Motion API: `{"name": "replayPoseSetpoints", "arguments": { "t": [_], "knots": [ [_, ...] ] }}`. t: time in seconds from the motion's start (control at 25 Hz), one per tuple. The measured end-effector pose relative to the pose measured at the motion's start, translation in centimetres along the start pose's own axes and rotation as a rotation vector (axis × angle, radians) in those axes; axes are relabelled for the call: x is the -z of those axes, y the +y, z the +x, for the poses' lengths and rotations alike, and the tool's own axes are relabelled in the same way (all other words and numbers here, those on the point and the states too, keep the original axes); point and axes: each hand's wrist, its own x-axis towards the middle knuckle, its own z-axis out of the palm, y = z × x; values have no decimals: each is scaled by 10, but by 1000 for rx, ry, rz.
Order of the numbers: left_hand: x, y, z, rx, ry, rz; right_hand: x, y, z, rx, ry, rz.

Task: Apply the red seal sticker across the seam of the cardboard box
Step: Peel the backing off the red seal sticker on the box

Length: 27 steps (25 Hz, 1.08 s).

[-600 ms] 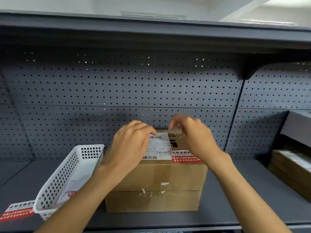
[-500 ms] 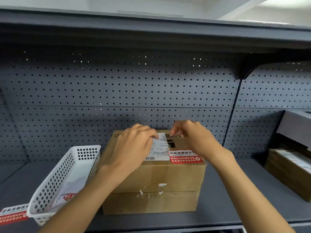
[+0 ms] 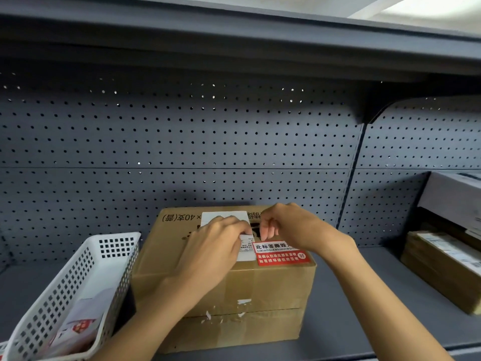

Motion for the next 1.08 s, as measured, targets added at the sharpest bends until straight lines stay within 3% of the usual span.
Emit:
{"name": "replayPoseSetpoints", "arguments": {
  "t": [0.28,0.84,1.08],
  "knots": [
    [1,2,0,9,-25,-6,7,-11,-2,35,-85,-61],
    [2,2,-1,30,-43,9,6,-19,-6,62,-86,-70],
    [-6,-8,0,93,-31,-156,12,-21,-23,144,-99,-3]
  ]
}}
